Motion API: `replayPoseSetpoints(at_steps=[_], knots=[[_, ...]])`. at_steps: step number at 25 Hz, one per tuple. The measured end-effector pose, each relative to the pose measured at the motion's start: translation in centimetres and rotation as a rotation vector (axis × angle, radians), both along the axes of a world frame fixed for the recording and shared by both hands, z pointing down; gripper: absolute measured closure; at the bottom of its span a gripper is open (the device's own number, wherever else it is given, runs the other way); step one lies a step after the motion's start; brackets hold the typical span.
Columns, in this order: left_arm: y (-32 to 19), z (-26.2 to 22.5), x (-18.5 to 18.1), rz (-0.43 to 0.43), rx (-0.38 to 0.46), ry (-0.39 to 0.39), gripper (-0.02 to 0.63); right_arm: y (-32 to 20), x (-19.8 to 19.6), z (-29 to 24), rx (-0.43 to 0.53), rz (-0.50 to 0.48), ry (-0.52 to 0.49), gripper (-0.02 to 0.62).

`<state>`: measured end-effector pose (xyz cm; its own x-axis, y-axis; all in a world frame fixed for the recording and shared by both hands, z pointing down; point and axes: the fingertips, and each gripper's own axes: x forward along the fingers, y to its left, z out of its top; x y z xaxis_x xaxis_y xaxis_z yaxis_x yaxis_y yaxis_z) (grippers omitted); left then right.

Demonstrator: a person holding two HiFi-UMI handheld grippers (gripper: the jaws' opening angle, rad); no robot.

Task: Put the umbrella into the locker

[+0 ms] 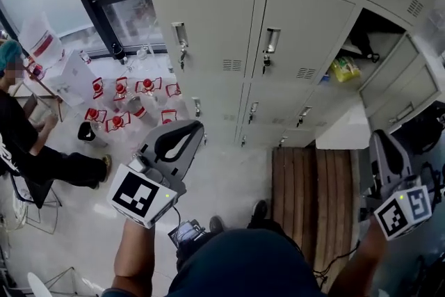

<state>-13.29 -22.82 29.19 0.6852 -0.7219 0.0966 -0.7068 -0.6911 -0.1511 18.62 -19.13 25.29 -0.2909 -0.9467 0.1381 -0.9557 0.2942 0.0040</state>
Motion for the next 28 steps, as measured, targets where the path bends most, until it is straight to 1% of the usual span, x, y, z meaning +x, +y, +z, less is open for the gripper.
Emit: replayPoseSetpoints(at_steps=[5,9,12,17,28], knots=[[1.1,0.1,-0.7,0.038,0.002,-0.004,0.578,2.4,-1.3,0.4,-0.012,0.025,-0.009,0.545],[1.7,0.4,-1.6,0.046,-0.011,-0.003,0.578,3.9,-2.2,0.9,-0.025,0.043,0.02,0.557],[1.8,0.9,-2.6,0.044,-0.023,-0.006,0.578,4.5,-3.0,1.4,-0.04,0.046,0.013,0.558],[1.9,1.5,-4.1,0.047,-0.023,-0.001,0.578,5.1,-4.0,2.1,-0.058,0.058,0.012,0.558],[1.9,2.3,-6.9,0.035,-0.031,0.021,0.578,4.3,-6.9,2.5,-0.073,0.039,0.024,0.558]])
